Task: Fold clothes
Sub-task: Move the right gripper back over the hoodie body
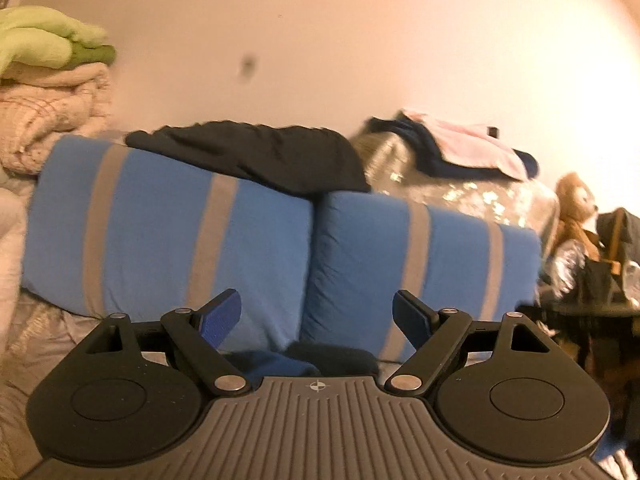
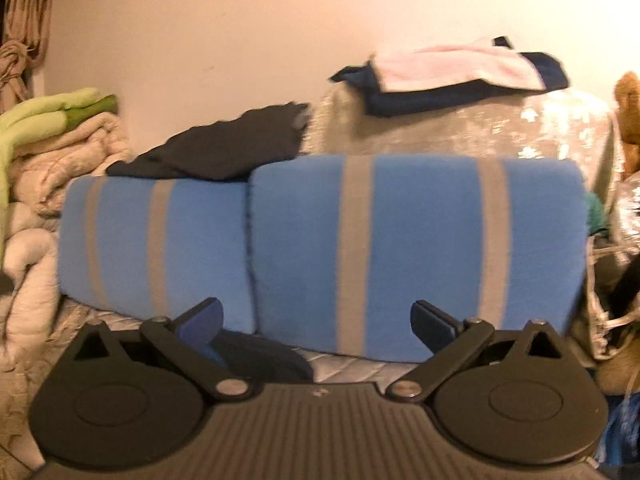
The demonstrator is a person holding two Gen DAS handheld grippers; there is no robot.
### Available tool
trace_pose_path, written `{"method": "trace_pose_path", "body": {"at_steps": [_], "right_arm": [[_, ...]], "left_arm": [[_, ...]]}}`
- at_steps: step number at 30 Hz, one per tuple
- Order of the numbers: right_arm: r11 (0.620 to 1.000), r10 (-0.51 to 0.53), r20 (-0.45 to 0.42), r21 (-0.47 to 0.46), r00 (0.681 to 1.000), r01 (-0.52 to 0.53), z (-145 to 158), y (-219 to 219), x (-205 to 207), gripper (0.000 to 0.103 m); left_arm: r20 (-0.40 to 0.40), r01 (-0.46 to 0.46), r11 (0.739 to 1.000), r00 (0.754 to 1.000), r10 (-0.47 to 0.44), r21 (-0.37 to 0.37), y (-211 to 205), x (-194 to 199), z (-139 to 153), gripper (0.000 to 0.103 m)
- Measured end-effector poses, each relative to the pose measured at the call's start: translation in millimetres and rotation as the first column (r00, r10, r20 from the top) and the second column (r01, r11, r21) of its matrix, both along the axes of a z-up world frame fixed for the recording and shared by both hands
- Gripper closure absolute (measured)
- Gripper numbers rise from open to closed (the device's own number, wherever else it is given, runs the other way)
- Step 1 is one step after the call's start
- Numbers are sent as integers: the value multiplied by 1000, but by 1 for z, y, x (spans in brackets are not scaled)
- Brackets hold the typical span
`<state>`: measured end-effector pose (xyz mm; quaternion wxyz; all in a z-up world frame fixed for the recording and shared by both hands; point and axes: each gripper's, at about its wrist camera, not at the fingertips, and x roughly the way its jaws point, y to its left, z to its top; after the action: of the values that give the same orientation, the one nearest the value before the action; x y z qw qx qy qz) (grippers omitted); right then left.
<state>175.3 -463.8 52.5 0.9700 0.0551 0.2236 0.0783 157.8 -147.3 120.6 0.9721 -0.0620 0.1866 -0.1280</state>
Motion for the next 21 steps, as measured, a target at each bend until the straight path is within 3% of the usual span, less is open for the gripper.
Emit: {"method": "trace_pose_path", "body": {"at_steps": [4,10,14,21], "right_arm": [[999,-11,-52,41,999,13,-28,28,6,0],[988,-80,-153,115,985,99,-99,57,9,0],[976,-105,-172,173,979,135,-146,69,2,0],[982,-90,-195,144,977,119,-185,83,-3,0]], "left_arm": [[-50,-19,999,999,17,-36,18,18,-17,19],[-161,-20,991,987,-2,-134,39,46,-69,20],[-239,-33,979,971,-16,-201,46,71,-106,20],[-340,-53,952,939,-56,-302,55,105,-158,20]]}}
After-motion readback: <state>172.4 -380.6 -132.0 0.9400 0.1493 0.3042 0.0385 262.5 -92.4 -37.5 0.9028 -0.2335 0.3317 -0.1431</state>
